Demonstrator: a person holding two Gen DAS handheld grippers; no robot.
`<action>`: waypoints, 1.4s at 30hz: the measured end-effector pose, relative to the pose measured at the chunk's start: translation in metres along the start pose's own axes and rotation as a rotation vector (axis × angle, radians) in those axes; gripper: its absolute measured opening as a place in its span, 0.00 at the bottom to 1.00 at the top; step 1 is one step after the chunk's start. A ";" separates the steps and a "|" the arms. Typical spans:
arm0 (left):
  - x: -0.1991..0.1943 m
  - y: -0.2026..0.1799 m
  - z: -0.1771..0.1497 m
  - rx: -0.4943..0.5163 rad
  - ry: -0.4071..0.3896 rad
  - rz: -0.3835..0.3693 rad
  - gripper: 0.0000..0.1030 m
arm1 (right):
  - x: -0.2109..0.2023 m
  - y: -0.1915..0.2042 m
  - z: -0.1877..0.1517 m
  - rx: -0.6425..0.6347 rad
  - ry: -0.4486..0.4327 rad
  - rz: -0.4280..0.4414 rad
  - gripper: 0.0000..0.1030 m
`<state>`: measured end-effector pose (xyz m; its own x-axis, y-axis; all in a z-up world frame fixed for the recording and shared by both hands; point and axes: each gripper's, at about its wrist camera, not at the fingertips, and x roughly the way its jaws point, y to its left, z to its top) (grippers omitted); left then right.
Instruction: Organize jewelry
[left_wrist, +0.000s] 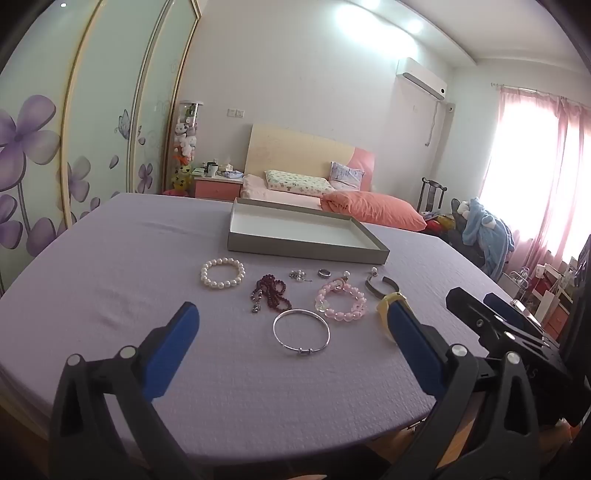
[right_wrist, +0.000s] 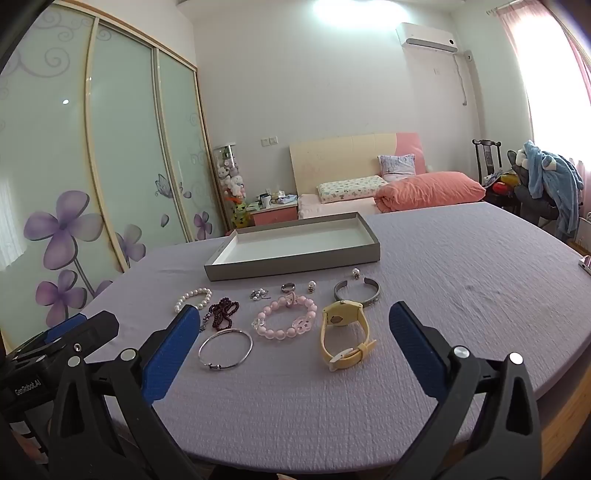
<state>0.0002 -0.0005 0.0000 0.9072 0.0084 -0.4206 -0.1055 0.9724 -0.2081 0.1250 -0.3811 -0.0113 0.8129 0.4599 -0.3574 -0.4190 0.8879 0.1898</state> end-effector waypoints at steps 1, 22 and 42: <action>0.000 0.000 0.000 -0.001 0.000 0.000 0.98 | 0.000 0.000 0.000 0.000 0.000 0.000 0.99; 0.001 0.004 -0.003 -0.005 0.003 0.002 0.98 | 0.002 0.002 -0.002 -0.001 0.002 -0.001 0.99; 0.001 0.004 -0.002 -0.005 0.006 0.000 0.98 | 0.001 0.001 -0.003 -0.001 0.005 0.000 0.99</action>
<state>-0.0001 0.0032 -0.0035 0.9048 0.0074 -0.4257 -0.1079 0.9712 -0.2124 0.1241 -0.3800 -0.0145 0.8109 0.4597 -0.3620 -0.4192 0.8881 0.1886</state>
